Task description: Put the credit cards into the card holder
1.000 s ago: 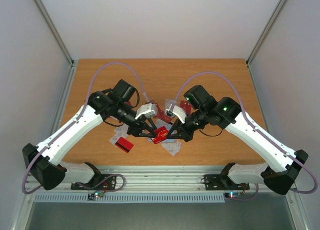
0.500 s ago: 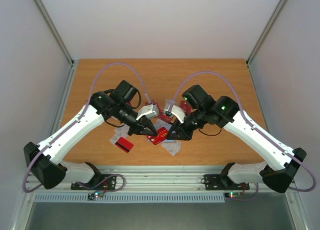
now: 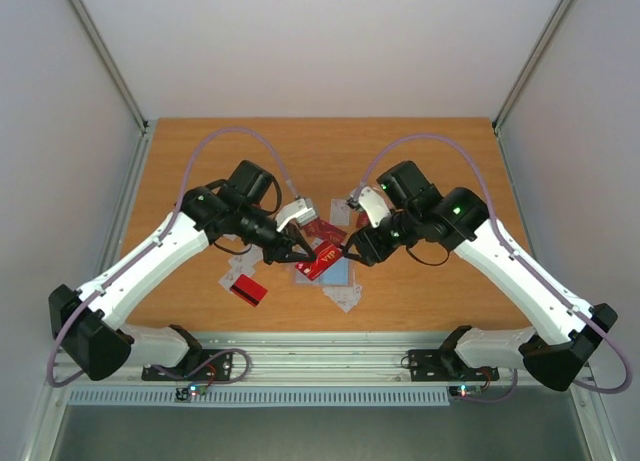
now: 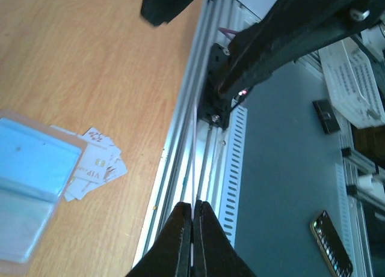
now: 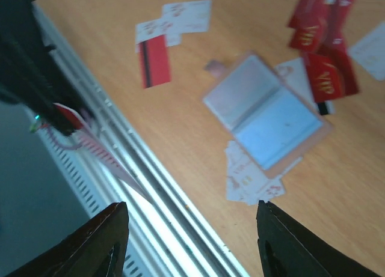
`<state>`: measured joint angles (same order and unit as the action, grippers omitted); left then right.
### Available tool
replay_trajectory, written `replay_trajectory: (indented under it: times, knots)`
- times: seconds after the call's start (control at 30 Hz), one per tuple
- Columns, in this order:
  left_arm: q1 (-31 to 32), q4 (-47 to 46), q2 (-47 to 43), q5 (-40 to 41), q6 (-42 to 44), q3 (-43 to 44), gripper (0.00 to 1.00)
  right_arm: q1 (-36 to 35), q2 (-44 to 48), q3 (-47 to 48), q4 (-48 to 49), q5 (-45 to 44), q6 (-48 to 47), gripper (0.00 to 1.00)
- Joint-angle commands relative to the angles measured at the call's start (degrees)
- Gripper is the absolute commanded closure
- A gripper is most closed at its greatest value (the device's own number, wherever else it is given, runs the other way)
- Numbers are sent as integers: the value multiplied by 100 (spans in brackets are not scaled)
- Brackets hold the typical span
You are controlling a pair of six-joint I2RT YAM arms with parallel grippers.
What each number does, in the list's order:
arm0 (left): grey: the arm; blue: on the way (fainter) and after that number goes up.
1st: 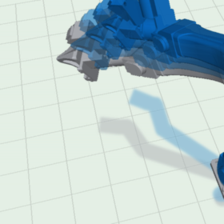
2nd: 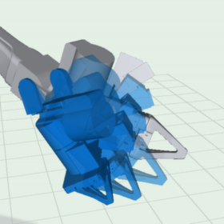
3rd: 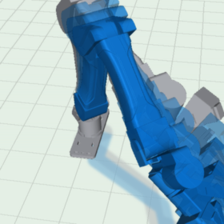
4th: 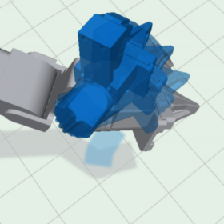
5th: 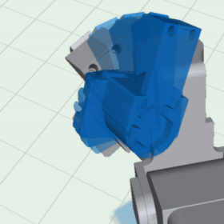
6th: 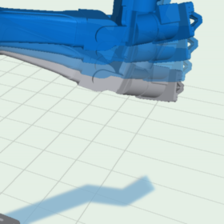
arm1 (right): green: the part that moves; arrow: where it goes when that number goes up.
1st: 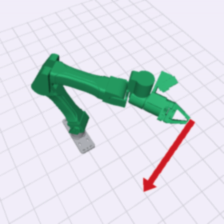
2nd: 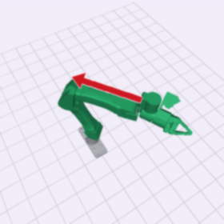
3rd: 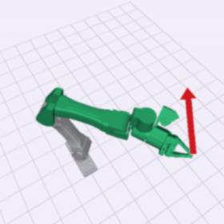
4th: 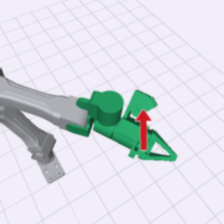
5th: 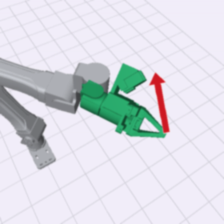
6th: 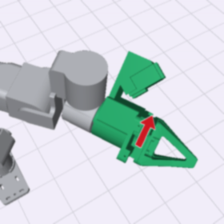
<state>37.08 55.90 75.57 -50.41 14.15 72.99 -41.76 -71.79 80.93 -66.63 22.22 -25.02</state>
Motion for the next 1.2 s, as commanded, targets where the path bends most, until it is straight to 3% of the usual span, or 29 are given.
replay_trajectory:
  times: [0.0,0.23,0.5,0.8,1.17]
  knots:
    - [-99,-839,-315,415,-939,-235,100,435,349,-165,369,-585,684,41]
    - [-279,-1051,-226,1109,-2080,-138,100,1424,563,-392,758,-279,1316,39]
    - [-529,-454,212,1635,-3023,123,100,2461,559,-804,1119,474,2235,25]
    - [-601,-1180,602,1493,-3868,-516,100,2505,167,-1577,1642,788,2837,24]
    - [-605,-1147,2189,1263,-3636,-356,100,2498,-608,-2524,2859,1486,3464,29]
